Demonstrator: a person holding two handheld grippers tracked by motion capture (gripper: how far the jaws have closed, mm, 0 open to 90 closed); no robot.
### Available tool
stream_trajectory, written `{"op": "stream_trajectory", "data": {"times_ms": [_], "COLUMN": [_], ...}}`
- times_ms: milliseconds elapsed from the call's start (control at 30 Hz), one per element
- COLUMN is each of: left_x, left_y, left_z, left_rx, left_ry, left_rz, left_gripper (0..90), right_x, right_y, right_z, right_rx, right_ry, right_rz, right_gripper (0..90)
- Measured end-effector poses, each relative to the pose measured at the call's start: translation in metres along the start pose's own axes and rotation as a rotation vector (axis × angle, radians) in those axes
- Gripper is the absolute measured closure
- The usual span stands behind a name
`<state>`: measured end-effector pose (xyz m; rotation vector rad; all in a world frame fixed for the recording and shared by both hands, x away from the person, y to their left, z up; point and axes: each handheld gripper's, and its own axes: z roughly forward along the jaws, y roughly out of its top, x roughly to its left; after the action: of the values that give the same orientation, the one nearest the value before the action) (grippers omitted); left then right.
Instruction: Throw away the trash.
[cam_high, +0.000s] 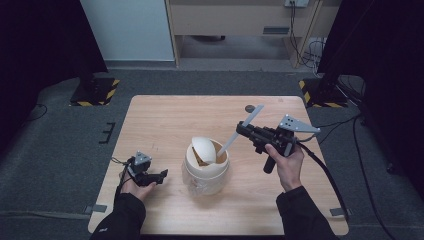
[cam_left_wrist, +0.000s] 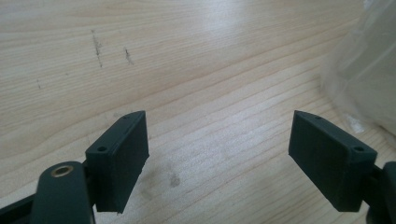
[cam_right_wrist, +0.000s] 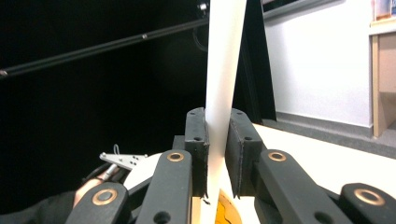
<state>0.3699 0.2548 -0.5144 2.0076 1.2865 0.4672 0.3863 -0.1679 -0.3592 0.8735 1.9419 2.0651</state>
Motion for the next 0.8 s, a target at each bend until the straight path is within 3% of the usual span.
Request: {"op": "stream_trajectory", "data": {"times_ms": [467, 800], "left_x": [0.001, 0.001], "left_y": [-0.001, -0.001], "left_z": [0.002, 0.002], "left_rx": [0.02, 0.023], "left_ry": [-0.004, -0.007], "left_rz": [-0.003, -0.004], "left_gripper": [19.3, 19.3], "right_x": [-0.001, 0.001], "right_y": [-0.035, -0.051], "right_z": [0.026, 0.038], "right_rx": [0.155, 0.218], "right_ry": [-0.028, -0.03], "right_rz": [-0.03, -0.041], "right_gripper": [79.7, 78.0]}}
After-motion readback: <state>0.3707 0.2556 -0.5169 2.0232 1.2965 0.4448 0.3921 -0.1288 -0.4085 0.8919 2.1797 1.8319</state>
